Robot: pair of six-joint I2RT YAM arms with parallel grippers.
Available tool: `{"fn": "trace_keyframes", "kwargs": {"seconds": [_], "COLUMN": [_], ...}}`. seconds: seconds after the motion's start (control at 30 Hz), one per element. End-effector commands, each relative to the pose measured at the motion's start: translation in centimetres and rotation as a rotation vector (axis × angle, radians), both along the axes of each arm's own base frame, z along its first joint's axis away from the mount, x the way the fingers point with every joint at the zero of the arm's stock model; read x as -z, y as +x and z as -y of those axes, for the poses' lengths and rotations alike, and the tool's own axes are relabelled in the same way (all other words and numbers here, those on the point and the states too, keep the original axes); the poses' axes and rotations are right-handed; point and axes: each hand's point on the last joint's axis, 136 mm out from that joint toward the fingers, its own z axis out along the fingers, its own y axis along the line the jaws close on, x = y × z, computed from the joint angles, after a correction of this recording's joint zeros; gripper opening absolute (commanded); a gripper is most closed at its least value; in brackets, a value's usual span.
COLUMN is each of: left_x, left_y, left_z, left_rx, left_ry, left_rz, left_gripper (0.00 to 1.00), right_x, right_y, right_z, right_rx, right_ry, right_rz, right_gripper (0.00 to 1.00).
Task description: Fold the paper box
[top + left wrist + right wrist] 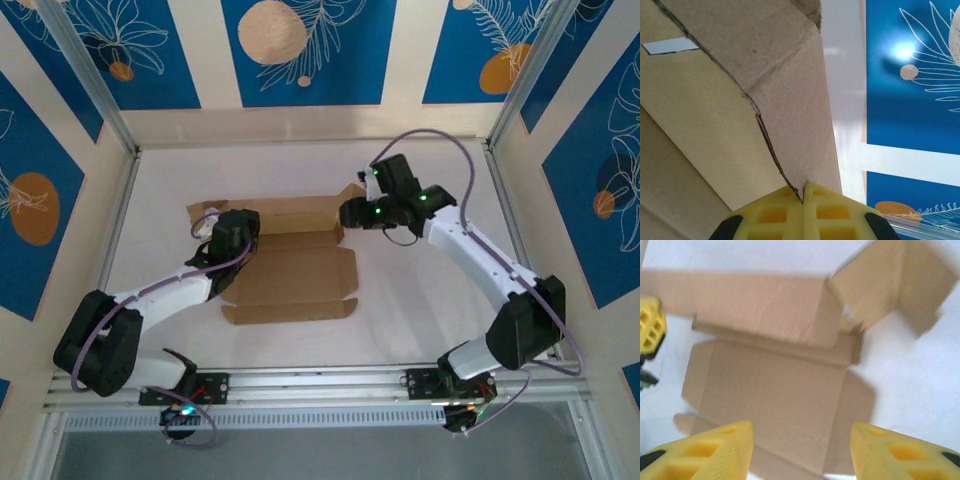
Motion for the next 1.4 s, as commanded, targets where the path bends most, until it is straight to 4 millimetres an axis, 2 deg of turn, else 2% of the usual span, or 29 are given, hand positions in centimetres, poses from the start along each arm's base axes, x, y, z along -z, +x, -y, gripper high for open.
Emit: {"fn": "trace_keyframes", "kwargs": {"seconds": [0.0,0.13,0.23,0.4,0.6,0.7,0.77,0.9,1.0,1.13,1.3,1.37], "left_x": [3.1,3.1,2.9,2.8,3.2,3.1,3.1,3.0,3.0,3.0,2.9,2.8], "left_y": [-0.9,-1.0,-0.9,-0.8,-0.9,-0.9,-0.9,-0.8,-0.8,-0.8,-0.8,-0.9], "left_z": [-0.9,-0.9,-0.8,-0.7,-0.6,-0.8,-0.8,-0.9,-0.8,-0.8,-0.9,-1.2], "left_rx": [0.004,0.007,0.011,0.017,0.025,0.019,0.018,0.015,0.016,0.013,0.011,-0.002], "left_ry": [0.057,0.058,0.054,0.057,0.055,0.055,0.056,0.053,0.049,0.047,0.041,0.044], "left_rz": [-0.099,-0.1,-0.098,-0.099,-0.108,-0.105,-0.106,-0.103,-0.1,-0.099,-0.095,-0.09], "left_gripper": [0.0,0.0,0.0,0.0,0.0,0.0,0.0,0.0,0.0,0.0,0.0,0.0], "right_x": [-1.4,-0.1,2.7,4.6,7.0,7.2,7.3,7.5,6.5,5.2,5.0,5.0], "right_y": [2.5,5.0,6.3,6.9,10.0,10.6,10.3,8.7,7.4,6.0,4.6,4.4], "right_z": [4.1,4.6,4.9,2.7,3.3,2.2,1.4,0.5,-0.1,-0.4,-0.4,0.5], "right_rx": [-0.012,-0.179,-0.287,-0.418,-0.377,-0.405,-0.429,-0.45,-0.418,-0.33,-0.232,-0.15], "right_ry": [-0.203,-0.414,-0.503,-0.411,-0.494,-0.465,-0.448,-0.455,-0.433,-0.388,-0.348,-0.361], "right_rz": [0.151,0.284,0.244,0.19,0.146,0.152,0.151,0.112,0.102,0.03,-0.106,-0.143], "right_gripper": [0.54,0.55,0.54,0.51,0.51,0.48,0.41,0.15,0.03,0.0,0.0,0.0]}}
